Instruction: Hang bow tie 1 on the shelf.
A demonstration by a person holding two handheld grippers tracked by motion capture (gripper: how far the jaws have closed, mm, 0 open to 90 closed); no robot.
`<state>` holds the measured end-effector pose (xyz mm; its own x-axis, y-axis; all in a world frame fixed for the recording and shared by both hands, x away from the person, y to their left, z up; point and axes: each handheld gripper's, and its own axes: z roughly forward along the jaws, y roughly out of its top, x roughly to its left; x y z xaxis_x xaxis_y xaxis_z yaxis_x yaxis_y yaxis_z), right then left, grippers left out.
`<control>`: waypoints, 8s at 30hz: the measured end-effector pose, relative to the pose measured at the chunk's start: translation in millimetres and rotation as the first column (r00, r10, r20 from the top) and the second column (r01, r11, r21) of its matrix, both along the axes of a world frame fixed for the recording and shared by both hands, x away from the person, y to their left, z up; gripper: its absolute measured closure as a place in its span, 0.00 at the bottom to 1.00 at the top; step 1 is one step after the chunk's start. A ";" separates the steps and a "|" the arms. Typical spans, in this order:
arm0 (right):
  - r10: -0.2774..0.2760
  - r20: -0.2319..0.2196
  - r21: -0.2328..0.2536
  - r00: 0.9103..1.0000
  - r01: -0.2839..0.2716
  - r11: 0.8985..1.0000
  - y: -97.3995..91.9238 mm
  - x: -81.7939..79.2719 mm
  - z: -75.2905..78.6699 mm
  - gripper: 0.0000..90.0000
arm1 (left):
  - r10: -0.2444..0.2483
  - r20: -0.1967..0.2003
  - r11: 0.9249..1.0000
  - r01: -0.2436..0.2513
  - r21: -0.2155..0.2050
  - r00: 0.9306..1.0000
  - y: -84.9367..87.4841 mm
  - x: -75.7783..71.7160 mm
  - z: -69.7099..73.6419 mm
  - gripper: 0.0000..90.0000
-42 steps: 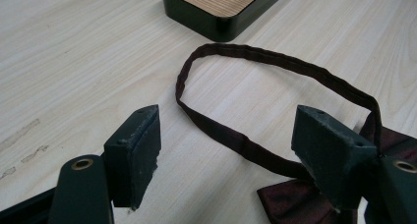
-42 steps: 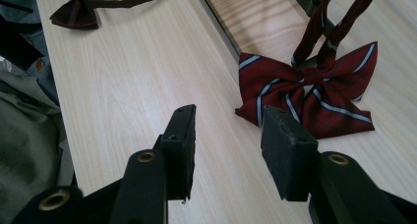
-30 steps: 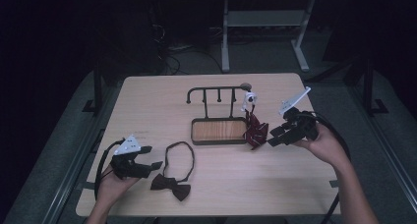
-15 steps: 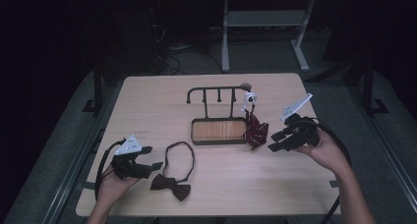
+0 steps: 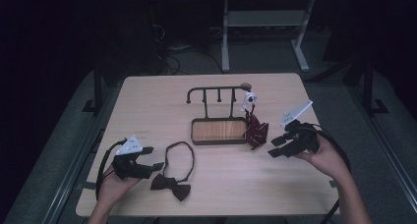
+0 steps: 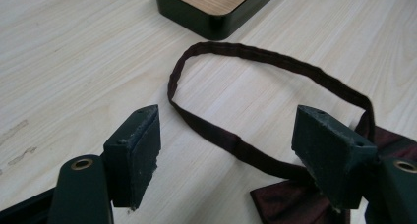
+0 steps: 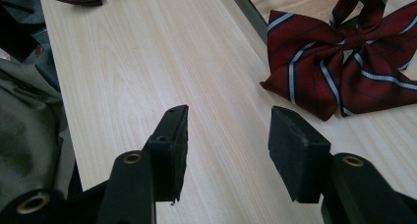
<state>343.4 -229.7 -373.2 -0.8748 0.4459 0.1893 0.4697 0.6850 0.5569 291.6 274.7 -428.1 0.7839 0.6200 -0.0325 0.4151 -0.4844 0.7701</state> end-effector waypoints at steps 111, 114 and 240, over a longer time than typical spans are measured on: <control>0.011 0.043 -0.039 0.999 -0.009 0.999 4.9 -32.7 -27.1 0.43 | -0.018 -0.274 0.937 0.111 0.330 0.962 -52.7 93.7 -12.2 0.96; 0.013 0.046 -0.039 0.999 -0.011 0.999 4.9 -33.0 -26.9 0.43 | -0.020 -0.269 0.936 0.113 0.333 0.963 -53.6 93.8 -12.7 0.96; -0.017 0.024 0.017 1.000 0.016 1.000 -7.0 -29.8 -28.4 0.44 | -0.289 -0.214 0.901 0.341 0.269 0.933 -54.6 56.9 145.2 1.00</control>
<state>313.6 -236.6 -401.6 -0.8717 0.4574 0.1760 0.4674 0.6678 0.5793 348.5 220.1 -282.9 0.9390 0.3425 -0.0315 0.3108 -0.8055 0.5046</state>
